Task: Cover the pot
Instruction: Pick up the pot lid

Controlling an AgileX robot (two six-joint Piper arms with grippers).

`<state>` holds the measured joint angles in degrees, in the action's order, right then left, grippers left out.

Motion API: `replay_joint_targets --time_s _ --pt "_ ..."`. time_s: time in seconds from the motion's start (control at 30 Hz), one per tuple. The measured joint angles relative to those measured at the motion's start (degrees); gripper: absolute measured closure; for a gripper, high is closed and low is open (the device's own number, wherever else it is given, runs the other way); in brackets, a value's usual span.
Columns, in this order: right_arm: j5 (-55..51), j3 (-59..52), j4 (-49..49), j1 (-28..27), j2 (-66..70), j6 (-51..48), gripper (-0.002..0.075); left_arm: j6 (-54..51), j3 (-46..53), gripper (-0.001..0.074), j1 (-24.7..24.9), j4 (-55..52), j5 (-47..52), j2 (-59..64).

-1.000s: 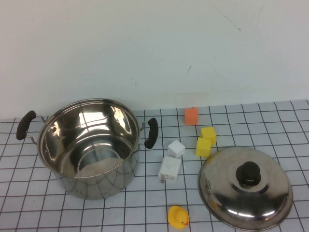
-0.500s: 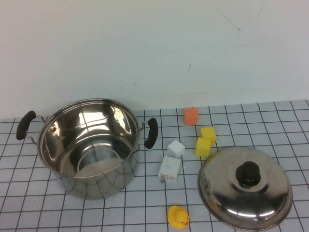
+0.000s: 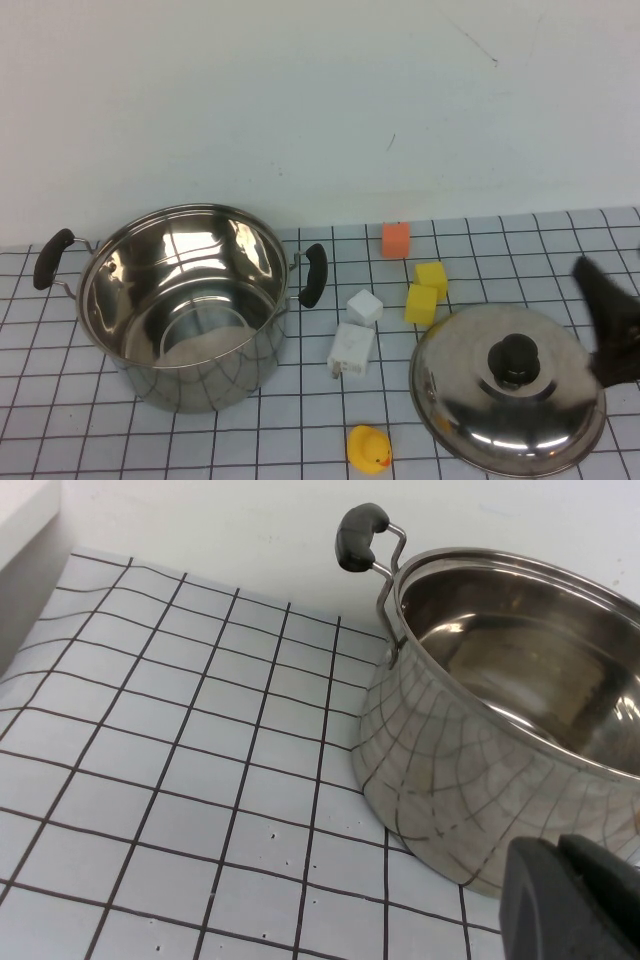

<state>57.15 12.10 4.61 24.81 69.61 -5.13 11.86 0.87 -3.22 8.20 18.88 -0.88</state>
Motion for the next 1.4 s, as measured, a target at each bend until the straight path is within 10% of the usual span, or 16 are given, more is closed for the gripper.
replay_joint_targets --time_s 0.37,1.07,1.4 --pt "7.4 6.1 -2.8 1.1 32.0 5.1 0.02 0.0 0.0 0.0738 0.0 0.0 0.0 0.0" --pt "8.0 13.2 4.0 1.3 47.5 6.1 0.0201 -0.1 0.0 0.0738 0.0 0.0 0.0 0.0" --pt "8.0 13.2 3.0 1.3 47.4 13.3 0.0375 -0.1 0.0 0.0738 0.0 0.0 0.0 0.0"
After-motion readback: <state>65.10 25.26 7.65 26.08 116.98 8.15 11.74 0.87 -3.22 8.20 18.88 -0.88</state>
